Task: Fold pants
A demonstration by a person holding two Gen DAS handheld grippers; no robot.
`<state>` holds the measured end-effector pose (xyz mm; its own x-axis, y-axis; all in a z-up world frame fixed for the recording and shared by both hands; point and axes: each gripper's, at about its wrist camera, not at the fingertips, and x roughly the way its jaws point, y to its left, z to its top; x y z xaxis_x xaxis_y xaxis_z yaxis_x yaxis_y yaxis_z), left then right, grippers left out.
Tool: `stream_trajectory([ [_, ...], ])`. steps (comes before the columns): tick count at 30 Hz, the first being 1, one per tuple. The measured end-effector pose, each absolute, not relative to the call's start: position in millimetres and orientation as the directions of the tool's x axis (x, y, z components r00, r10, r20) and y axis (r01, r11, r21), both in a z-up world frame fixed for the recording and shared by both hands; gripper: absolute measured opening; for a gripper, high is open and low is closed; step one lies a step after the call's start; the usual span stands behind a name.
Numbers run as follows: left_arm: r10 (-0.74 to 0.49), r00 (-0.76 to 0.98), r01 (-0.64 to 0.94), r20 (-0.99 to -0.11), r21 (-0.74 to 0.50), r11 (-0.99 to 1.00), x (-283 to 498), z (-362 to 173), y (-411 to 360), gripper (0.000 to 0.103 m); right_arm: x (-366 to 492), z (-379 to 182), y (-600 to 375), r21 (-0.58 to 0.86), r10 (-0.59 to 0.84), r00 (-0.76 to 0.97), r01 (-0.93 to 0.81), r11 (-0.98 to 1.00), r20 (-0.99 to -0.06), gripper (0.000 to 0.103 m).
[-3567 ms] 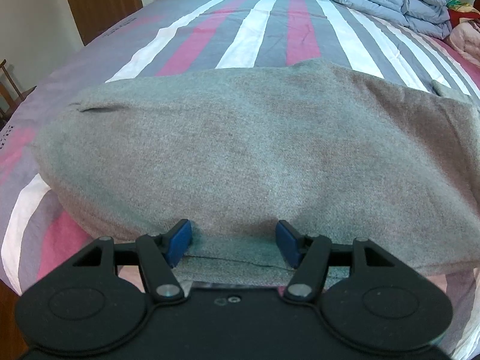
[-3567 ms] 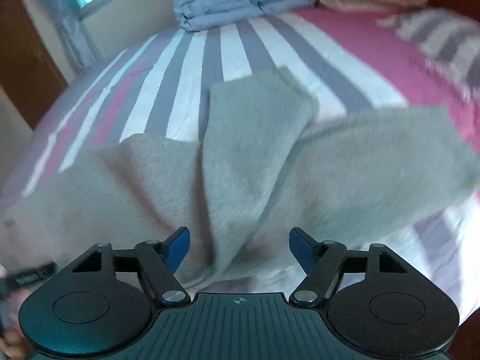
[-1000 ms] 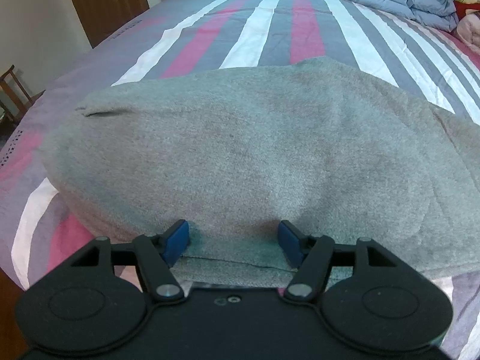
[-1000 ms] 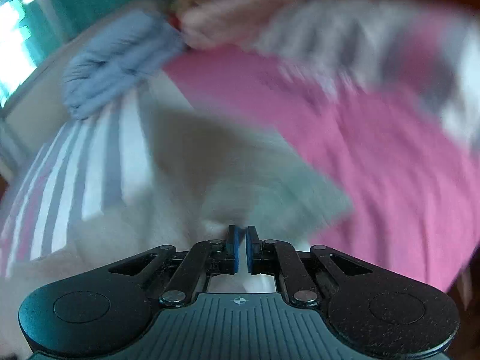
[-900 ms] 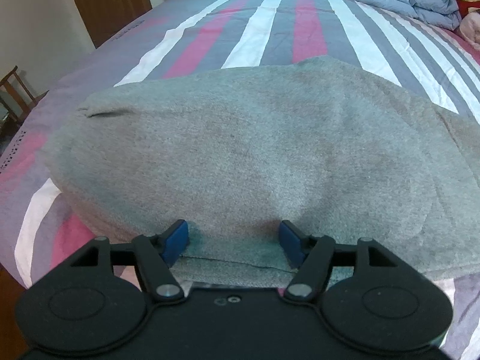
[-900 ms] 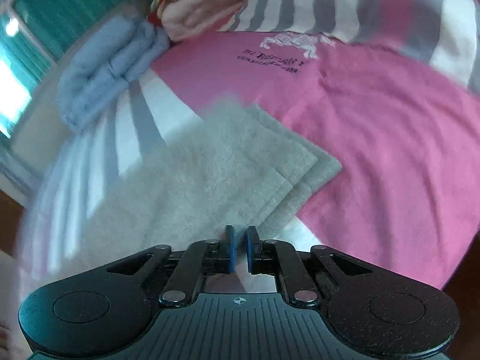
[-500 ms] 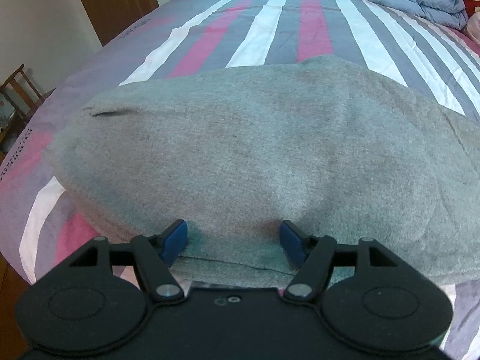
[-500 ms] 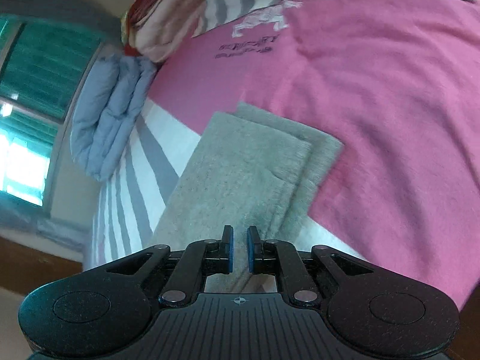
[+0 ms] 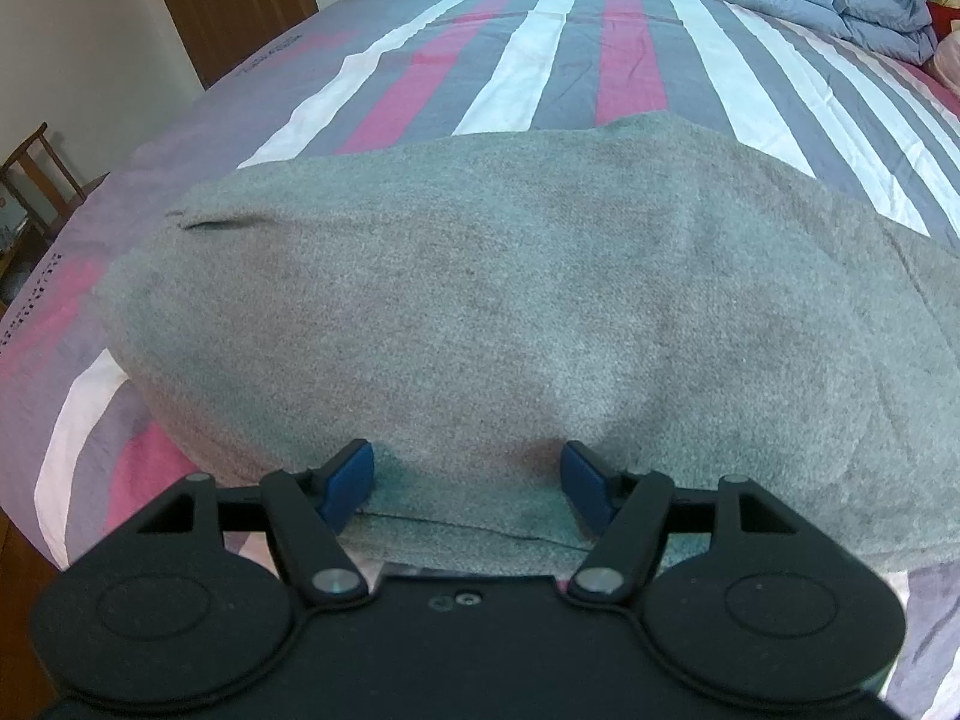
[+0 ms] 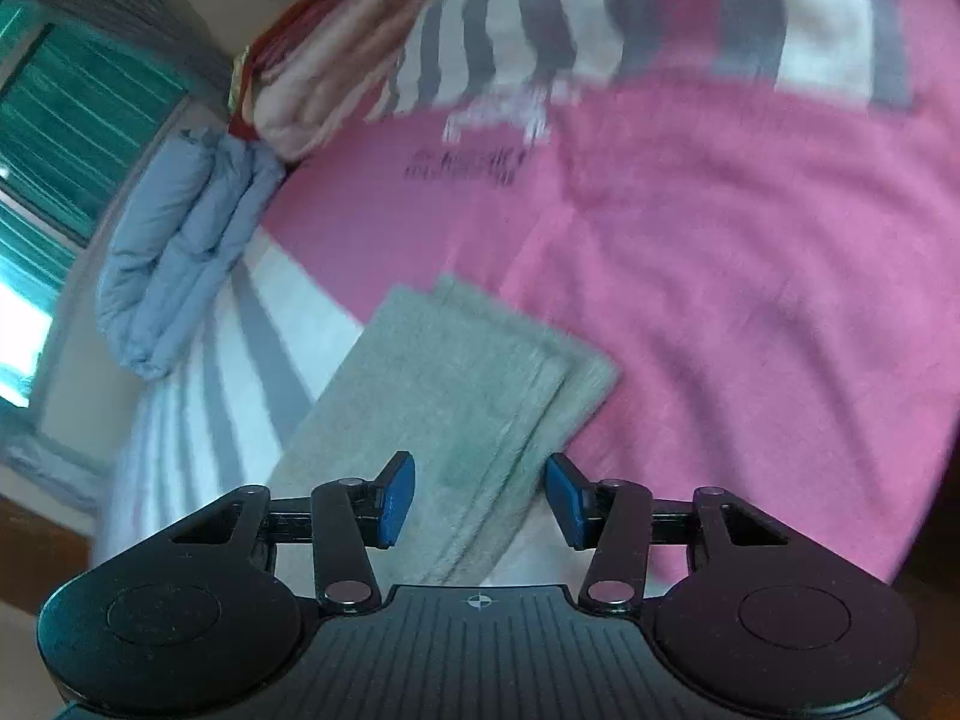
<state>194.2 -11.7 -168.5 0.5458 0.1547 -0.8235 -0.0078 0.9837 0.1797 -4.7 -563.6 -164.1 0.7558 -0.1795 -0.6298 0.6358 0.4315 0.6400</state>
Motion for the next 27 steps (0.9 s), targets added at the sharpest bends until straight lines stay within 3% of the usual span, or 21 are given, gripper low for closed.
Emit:
stream_trajectory([
  [2,0.166,0.549,-0.012,-0.819,0.191,0.982,194,-170,-14,0.063,-11,-160,-567,0.682,-0.165,0.787,0.602,0.415,-0.595,0.038],
  [7,0.158,0.549,-0.01,-0.821,0.182,0.983,193,-169,-13,0.063,6,-183,-579,0.687,-0.074,0.75,0.637,0.349,-0.657,0.038],
  [11,0.161,0.546,-0.012,-0.822,0.185,0.983,194,-169,-13,0.063,22,-190,-577,0.722,-0.038,0.78,0.594,0.355,-0.624,0.037],
  [12,0.165,0.545,-0.015,-0.822,0.187,0.982,194,-169,-14,0.063,28,-192,-577,0.718,-0.031,0.778,0.593,0.363,-0.627,0.016],
  [13,0.166,0.545,-0.014,-0.822,0.188,0.982,194,-169,-14,0.063,30,-196,-579,0.73,-0.02,0.78,0.593,0.339,-0.625,0.006],
  [15,0.162,0.546,-0.011,-0.822,0.187,0.982,194,-169,-13,0.063,31,-198,-580,0.781,-0.005,0.81,0.566,0.266,-0.586,0.006],
  [17,0.16,0.546,-0.009,-0.822,0.185,0.983,194,-169,-13,0.063,35,-175,-576,0.792,-0.029,0.846,0.509,0.338,-0.532,0.005],
  [19,0.163,0.545,-0.01,-0.822,0.188,0.982,194,-169,-13,0.063,31,-140,-573,0.833,-0.061,0.907,0.408,0.374,-0.417,0.005],
  [21,0.165,0.546,-0.013,-0.821,0.189,0.982,194,-169,-14,0.063,25,-111,-566,0.79,-0.107,0.927,0.364,0.494,-0.36,0.005],
  [23,0.168,0.548,-0.013,-0.82,0.193,0.981,194,-169,-14,0.064,24,-115,-560,0.703,-0.143,0.894,0.426,0.569,-0.426,0.005],
  [27,0.165,0.546,-0.007,-0.821,0.193,0.981,194,-169,-14,0.064,15,-180,-571,0.626,-0.155,0.754,0.626,0.465,-0.638,0.005],
])
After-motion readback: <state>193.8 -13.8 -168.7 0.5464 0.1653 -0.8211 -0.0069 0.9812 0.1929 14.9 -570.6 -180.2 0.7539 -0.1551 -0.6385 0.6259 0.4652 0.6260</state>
